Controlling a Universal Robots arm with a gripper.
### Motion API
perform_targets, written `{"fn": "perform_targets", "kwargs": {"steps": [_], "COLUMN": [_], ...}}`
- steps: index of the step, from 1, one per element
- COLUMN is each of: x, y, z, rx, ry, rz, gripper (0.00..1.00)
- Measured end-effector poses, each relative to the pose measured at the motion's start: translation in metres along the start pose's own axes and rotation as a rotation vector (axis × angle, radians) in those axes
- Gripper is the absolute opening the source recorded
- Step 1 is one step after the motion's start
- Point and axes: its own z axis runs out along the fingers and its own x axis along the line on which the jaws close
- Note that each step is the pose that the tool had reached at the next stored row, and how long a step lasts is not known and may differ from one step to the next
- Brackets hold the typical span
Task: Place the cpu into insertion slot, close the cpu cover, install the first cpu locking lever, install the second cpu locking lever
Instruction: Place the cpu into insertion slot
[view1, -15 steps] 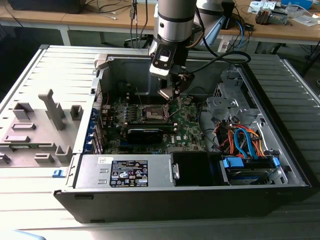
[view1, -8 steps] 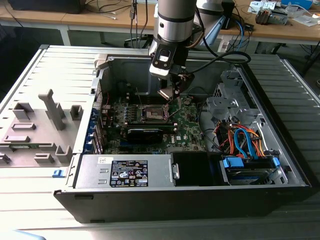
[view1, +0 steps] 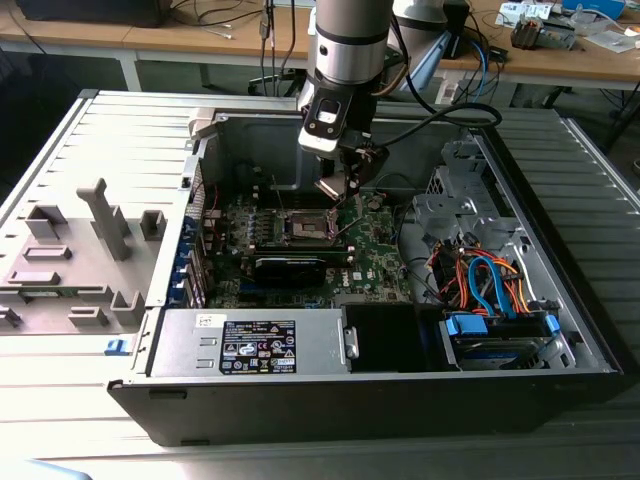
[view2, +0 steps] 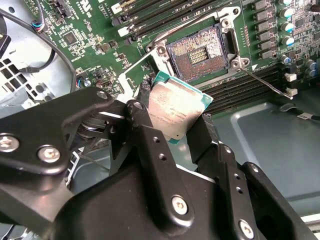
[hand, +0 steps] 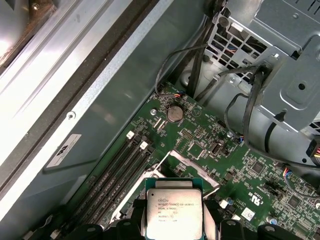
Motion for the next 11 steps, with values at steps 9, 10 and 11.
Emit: {"fn": "perform_targets", "kwargs": {"steps": [9, 10, 11], "x": [0.0000, 0.0000, 0.0000], "y": [0.0000, 0.0000, 0.0000], "z": [0.0002, 0.0003, 0.0003], "rx": [-0.0002, -0.0002, -0.0003], "ry": [-0.0008, -0.0010, -0.0012], "rz": [0.012, 0.015, 0.017], "gripper": [0.54, 0.54, 0.54]}}
